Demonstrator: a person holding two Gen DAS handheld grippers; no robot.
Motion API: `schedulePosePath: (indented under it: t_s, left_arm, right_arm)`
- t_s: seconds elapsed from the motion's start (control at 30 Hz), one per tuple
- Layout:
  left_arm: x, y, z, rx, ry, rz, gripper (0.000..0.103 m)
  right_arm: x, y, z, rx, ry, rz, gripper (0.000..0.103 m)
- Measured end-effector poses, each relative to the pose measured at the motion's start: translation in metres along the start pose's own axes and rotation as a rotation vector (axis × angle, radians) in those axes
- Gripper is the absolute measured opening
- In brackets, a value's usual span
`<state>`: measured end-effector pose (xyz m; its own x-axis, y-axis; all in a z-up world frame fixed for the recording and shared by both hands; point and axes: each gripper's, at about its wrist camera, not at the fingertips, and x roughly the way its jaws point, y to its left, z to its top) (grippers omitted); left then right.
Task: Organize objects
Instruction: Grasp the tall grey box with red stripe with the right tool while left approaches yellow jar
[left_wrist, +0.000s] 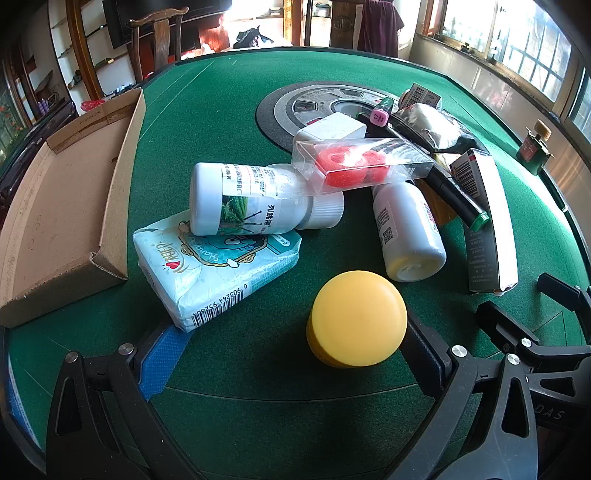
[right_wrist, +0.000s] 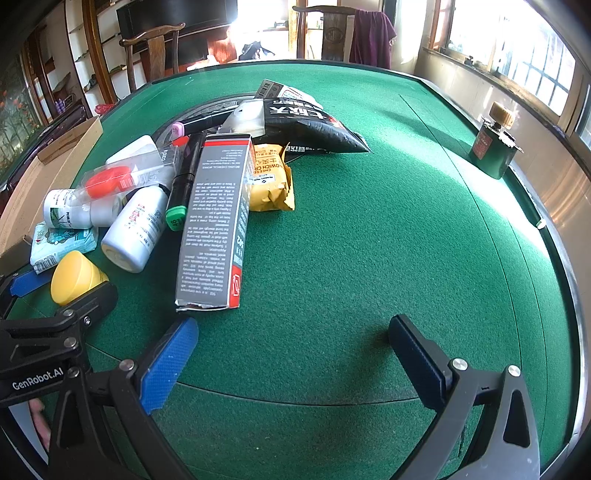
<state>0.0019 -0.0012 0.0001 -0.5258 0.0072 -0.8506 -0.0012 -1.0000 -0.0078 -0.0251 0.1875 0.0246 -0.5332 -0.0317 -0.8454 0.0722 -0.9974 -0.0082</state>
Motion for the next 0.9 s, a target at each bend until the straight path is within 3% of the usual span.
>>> schedulePosePath:
  t_s: [0.1,0.27,0.3,0.37,0.4,0.5,0.6,0.67,0.73,0.9]
  left_arm:
    - [-0.002,-0.002,0.000,0.005,0.003,0.003,0.103]
    - [-0.005,0.011,-0.001,0.107,0.046,-0.085,0.103]
    - [-0.009,0.018,-0.005,0.113,0.047,-0.112,0.103]
    - [-0.018,0.031,-0.007,0.119,0.042,-0.242,0.102]
    - [-0.020,0.030,-0.007,0.137,-0.034,-0.259,0.102]
    - [-0.033,0.036,-0.013,0.123,-0.117,-0.340,0.102]
    - [-0.035,0.026,-0.008,0.214,-0.102,-0.306,0.102]
    - [-0.039,0.019,-0.006,0.249,-0.122,-0.327,0.102]
    - [-0.036,0.009,-0.004,0.301,-0.144,-0.302,0.102]
    - [-0.049,0.009,-0.014,0.306,-0.150,-0.300,0.102]
  right_arm:
    - [0.000,0.000,0.000,-0.004,-0.001,0.005,0.103]
    - [-0.001,-0.003,-0.001,-0.042,-0.001,0.031,0.103]
    - [-0.001,-0.004,-0.002,-0.059,-0.002,0.041,0.103]
    - [-0.005,-0.009,-0.005,-0.073,-0.015,0.052,0.103]
    - [-0.011,-0.013,-0.005,-0.073,-0.039,0.054,0.103]
    - [-0.031,-0.030,-0.007,-0.029,-0.120,0.095,0.103]
    - [-0.045,-0.038,-0.003,0.010,-0.148,0.142,0.103]
    - [-0.048,-0.036,0.002,0.005,-0.155,0.168,0.103]
    - [-0.046,-0.031,0.011,-0.002,-0.152,0.149,0.102]
    - [-0.037,-0.012,0.030,-0.016,-0.118,0.174,0.099]
